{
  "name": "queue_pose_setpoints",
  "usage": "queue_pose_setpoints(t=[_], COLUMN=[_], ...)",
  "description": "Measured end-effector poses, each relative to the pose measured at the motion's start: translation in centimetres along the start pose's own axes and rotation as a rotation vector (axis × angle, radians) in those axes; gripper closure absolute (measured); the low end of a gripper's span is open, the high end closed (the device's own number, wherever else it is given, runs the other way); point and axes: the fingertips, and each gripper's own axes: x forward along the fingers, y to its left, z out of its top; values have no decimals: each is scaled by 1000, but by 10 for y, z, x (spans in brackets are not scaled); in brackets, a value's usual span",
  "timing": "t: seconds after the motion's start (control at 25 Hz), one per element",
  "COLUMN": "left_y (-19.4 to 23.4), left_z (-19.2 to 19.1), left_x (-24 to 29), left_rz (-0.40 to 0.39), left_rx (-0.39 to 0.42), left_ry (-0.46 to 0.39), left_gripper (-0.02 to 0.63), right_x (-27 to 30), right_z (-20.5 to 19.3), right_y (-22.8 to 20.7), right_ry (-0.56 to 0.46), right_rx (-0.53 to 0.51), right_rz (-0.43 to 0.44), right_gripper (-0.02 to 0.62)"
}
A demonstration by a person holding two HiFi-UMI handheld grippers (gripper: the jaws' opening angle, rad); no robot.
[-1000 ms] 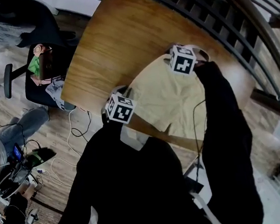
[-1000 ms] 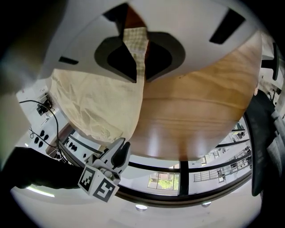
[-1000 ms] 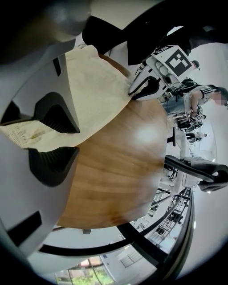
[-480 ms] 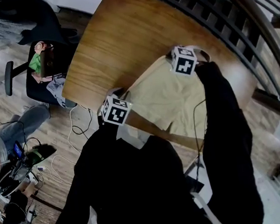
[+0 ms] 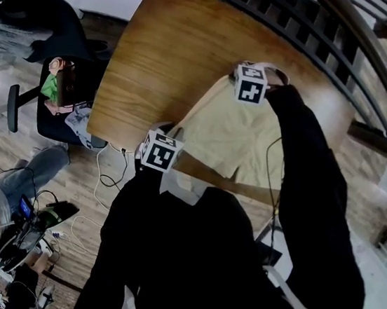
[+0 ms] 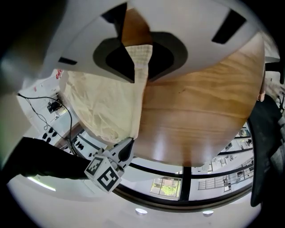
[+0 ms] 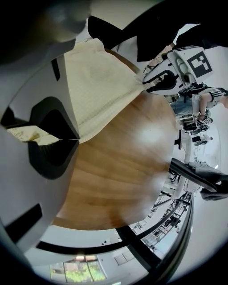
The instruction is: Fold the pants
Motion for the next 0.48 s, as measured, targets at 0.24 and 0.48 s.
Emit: queue_pose_setpoints(t=[0.24,0.48], left_y=[4,14], left_z=[-8,-8], left_x=[7,5], left_rz=[16,36], left_rx=[21,22], left_ry=[25,45], left_gripper=[514,574], right_x=[0,-7], right_z=[1,3], right_y=[0,-1], right_ry=[3,-10], right_rx=[8,7], right_rz=[-8,-31], right_gripper=[589,589])
